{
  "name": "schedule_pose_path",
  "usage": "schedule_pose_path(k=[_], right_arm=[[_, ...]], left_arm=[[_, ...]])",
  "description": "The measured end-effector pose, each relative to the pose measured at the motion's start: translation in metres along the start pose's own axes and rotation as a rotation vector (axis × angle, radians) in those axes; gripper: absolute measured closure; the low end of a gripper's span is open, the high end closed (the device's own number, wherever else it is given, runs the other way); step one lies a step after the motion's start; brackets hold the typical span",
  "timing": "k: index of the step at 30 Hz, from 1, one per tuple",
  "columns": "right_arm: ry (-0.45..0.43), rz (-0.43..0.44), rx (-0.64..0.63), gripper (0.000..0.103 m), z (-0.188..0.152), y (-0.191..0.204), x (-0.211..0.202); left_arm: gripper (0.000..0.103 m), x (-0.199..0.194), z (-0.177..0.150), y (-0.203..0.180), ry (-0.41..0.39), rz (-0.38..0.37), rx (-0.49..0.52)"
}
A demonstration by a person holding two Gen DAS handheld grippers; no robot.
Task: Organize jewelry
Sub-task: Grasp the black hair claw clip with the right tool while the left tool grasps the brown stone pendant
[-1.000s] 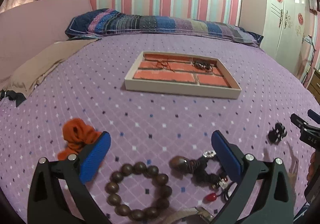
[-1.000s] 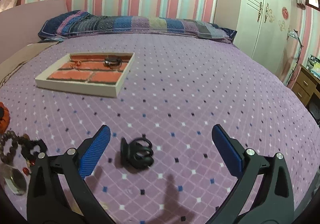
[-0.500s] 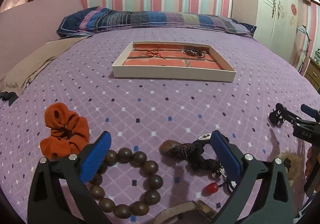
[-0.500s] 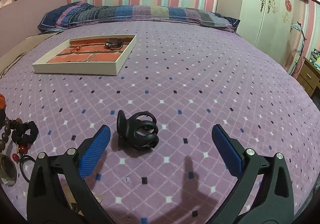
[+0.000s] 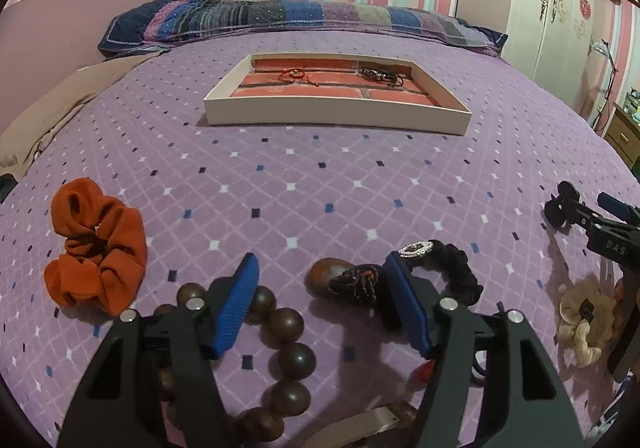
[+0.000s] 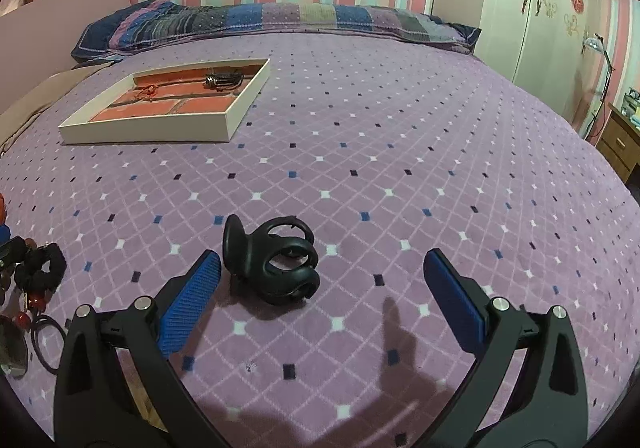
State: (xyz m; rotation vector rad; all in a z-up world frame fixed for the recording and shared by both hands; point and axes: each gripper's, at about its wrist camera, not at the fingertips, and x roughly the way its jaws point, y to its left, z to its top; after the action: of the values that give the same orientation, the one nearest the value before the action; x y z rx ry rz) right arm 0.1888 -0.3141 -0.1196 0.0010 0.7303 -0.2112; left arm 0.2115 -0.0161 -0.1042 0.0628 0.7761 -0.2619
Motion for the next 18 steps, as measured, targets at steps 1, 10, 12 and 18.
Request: schedule_pose_path(k=[1, 10, 12, 18], right_arm=[[0.005, 0.005, 0.003, 0.004, 0.0, 0.0, 0.002], [0.02, 0.029, 0.01, 0.008, 0.0, 0.002, 0.009], [0.024, 0.034, 0.012, 0.01, 0.0, 0.001, 0.011], [0.039, 0.052, 0.013, 0.03, 0.001, 0.003, 0.014]], left_arm=[[0.04, 0.001, 0.0, 0.0, -0.001, -0.004, 0.001], [0.062, 0.006, -0.002, -0.005, 0.008, -0.04, 0.011], [0.062, 0.007, -0.002, -0.005, 0.008, -0.045, 0.007], [0.063, 0.006, -0.001, -0.002, 0.006, -0.052, 0.0]])
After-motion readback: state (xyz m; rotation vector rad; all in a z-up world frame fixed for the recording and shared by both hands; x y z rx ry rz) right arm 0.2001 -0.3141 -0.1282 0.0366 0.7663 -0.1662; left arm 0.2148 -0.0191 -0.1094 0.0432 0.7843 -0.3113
